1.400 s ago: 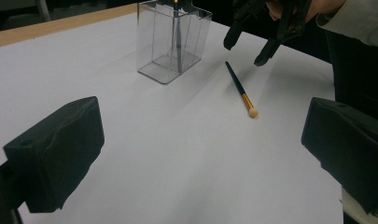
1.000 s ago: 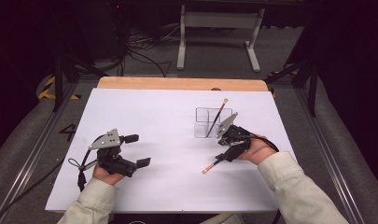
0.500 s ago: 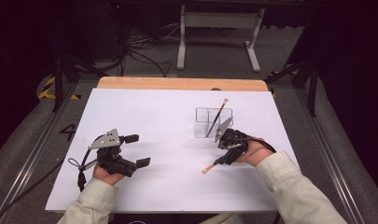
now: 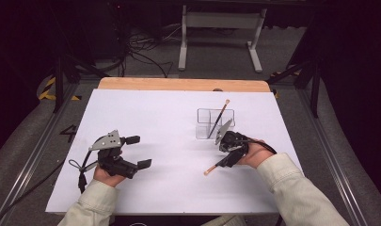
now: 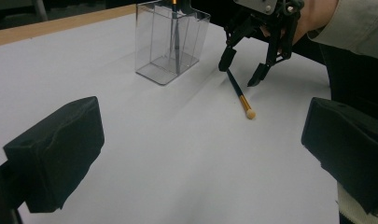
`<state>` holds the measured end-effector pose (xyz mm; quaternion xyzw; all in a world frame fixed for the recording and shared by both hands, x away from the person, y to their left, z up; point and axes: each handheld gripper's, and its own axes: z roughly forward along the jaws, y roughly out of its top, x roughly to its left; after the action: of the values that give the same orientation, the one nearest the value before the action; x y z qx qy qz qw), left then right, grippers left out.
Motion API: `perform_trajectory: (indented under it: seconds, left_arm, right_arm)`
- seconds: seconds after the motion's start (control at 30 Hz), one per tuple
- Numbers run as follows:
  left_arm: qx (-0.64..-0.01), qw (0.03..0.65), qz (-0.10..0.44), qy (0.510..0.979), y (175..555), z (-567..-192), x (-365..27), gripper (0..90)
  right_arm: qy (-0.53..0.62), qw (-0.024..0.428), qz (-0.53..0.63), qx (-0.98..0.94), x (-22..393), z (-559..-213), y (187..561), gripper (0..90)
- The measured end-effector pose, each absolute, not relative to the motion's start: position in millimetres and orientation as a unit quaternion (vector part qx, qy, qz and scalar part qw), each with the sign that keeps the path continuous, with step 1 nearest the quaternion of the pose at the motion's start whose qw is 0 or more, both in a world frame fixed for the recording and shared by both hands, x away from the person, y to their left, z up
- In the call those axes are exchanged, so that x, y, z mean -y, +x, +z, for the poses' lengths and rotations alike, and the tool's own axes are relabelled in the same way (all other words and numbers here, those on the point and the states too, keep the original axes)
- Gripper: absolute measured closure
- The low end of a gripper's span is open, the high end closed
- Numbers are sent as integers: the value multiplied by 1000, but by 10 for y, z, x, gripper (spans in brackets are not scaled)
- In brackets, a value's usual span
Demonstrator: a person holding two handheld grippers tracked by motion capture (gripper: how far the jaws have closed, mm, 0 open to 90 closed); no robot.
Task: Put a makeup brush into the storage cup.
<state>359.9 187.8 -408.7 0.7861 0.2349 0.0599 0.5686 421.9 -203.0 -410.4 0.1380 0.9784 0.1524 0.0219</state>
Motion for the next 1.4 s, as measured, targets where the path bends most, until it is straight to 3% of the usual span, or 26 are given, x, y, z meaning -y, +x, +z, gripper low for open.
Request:
perform_trajectory:
  seconds: [1.07,1.4]
  left_arm:
    - [-237,573,67,781,3584,-4070,-1899,0]
    - [-236,574,66,781,3587,-4072,-1898,0]
  right_arm:
    - [125,9,115,-985,2007,-4224,4209,428]
    - [107,19,103,-989,2005,-4204,4181,625]
